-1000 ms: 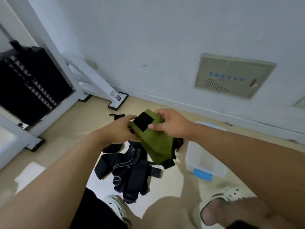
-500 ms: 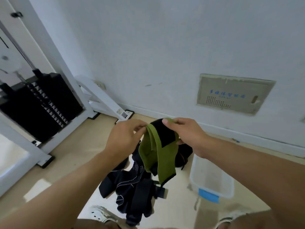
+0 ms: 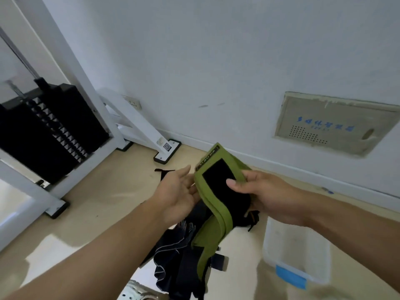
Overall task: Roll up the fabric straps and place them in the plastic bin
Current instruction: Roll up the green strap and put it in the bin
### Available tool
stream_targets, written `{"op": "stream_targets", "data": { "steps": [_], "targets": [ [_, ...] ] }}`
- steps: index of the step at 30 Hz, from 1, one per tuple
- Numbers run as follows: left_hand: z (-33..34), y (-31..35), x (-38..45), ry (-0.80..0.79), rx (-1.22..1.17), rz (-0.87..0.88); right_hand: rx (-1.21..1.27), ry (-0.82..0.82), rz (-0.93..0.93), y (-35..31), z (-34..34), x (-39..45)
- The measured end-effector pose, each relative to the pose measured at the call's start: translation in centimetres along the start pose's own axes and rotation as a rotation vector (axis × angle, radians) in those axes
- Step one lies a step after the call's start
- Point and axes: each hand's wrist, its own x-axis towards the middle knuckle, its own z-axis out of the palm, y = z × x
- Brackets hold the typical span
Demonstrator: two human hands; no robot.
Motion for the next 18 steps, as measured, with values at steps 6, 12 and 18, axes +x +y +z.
{"op": "stream_targets", "data": {
  "steps": [6,12,18],
  "targets": [
    [-0.5,1.1,-0.2,-0.118,0.038,0.136,-0.339,-0.145,0.19,1.5,-1.1,-0.5],
    [0.3,-1.1,-1.3,-0.201,0.304,0.195,-0.158,0.11,-0.03,0.8,0.0,-0.1],
    [0.7,-0.3,-1.6,-0.178,0.246,0.174,-0.233,0.552,-0.249,1.0,2.2,0.1]
  ]
}}
